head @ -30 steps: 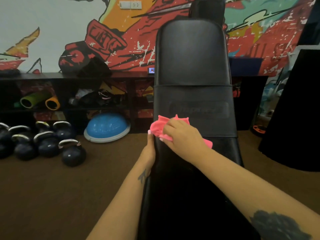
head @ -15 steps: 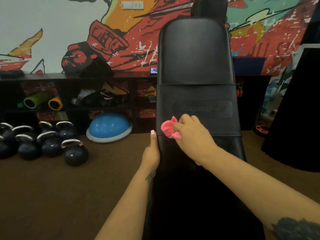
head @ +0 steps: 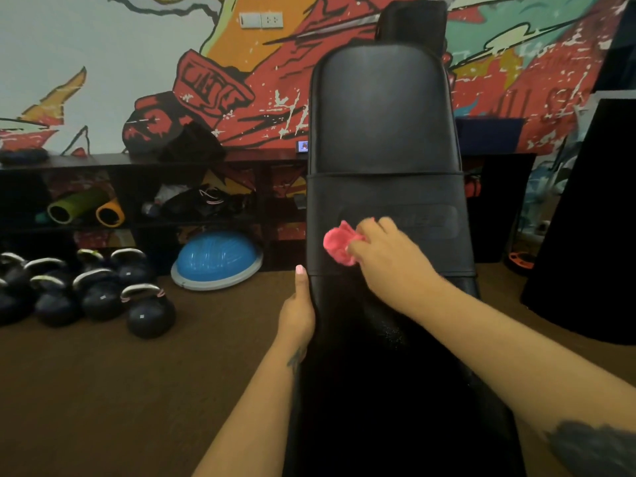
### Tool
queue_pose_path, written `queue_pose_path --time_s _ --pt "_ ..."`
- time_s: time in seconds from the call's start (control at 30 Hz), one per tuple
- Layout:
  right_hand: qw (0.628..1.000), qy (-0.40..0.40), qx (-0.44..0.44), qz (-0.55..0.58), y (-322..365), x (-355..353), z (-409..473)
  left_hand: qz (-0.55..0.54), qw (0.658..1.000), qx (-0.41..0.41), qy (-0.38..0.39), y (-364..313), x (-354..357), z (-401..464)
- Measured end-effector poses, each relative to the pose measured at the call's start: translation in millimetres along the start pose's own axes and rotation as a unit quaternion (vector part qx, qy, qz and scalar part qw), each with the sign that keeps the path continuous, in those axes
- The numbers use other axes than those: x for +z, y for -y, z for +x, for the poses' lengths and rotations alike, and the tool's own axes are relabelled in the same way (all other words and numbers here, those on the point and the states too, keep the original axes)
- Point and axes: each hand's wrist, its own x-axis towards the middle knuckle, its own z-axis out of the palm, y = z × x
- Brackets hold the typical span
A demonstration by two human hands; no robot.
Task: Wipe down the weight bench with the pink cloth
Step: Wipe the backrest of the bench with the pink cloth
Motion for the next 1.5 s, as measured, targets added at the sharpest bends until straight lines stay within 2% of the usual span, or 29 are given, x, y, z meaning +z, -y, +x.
queue_pose_path --time_s 0.1,0.23,0.33,0.47,0.53,0.6,0.7,0.73,0.8,0.87,0.93,1.0,1.03,1.07,1.2,1.27,1.37,1.5 --pt "0.998 -0.055 0.024 0.01 6.2 -6.6 24.9 0.005 1.0 -0.004 -0.007 -0.3 0.5 0.2" --pt "0.999 0.022 -0.027 0.021 38.0 -1.3 8.4 -0.009 1.0 0.016 -0.005 0.2 1.7 0.1" --pt "0.997 0.03 -0.059 0.036 20.9 0.4 -18.8 -0.012 1.0 0.009 0.005 1.4 1.3 0.6" --pt "1.0 0.002 0.009 0.015 -12.6 -3.5 -2.1 0.001 1.0 -0.006 -0.003 -0.7 0.5 -0.8" --pt "0.998 -0.041 0.051 0.023 -8.8 -4.8 18.3 0.004 1.0 -0.013 -0.006 -2.0 0.9 -2.2" --pt "0.996 -0.063 0.045 0.04 10.6 -7.9 28.2 -0.007 1.0 -0.011 -0.004 -3.5 1.3 -5.1" --pt "0.999 0.045 -0.015 0.007 23.8 -3.4 10.5 -0.015 1.0 0.005 -0.002 -2.0 2.1 -4.7" --pt "0.997 0.061 -0.033 0.02 21.2 -5.7 -0.4 -0.014 1.0 0.004 0.0 -2.3 1.5 -5.3" --pt "0.998 0.033 -0.039 0.047 3.8 -5.1 -17.4 -0.006 1.0 -0.004 0.005 -1.3 0.7 -3.6" --pt "1.0 0.009 -0.009 0.014 -17.9 -5.3 -18.3 -0.004 1.0 -0.012 0.003 -0.8 0.9 -2.3" --pt "0.997 0.005 0.079 -0.01 -30.5 -9.7 0.8 -0.002 1.0 -0.019 -0.001 -1.1 1.0 -2.2" --pt "0.987 -0.042 0.155 -0.006 -27.4 -13.5 29.8 -0.003 1.0 -0.029 0.003 -2.7 0.3 -2.6" --pt "0.985 -0.066 0.16 0.012 -19.4 -13.6 42.0 -0.003 1.0 -0.028 0.006 -2.0 0.1 -0.8" --pt "0.987 -0.068 0.144 0.017 -7.8 -13.0 50.6 0.0 1.0 -0.029 0.006 -2.7 -0.1 -0.6" --pt "1.0 0.022 0.011 0.019 18.6 -5.4 39.9 -0.007 1.0 -0.021 0.001 -0.4 0.0 1.5" --pt "0.999 0.012 -0.009 0.037 4.6 -4.6 27.6 -0.01 1.0 -0.01 0.003 0.7 0.3 1.0" --pt "0.998 -0.03 0.05 0.007 -21.2 -5.9 37.4 0.003 1.0 -0.009 0.004 3.3 0.0 5.4" --pt "0.99 -0.052 0.132 0.009 -13.6 -11.0 79.2 0.005 0.999 -0.032 0.011 1.5 -1.2 4.8"
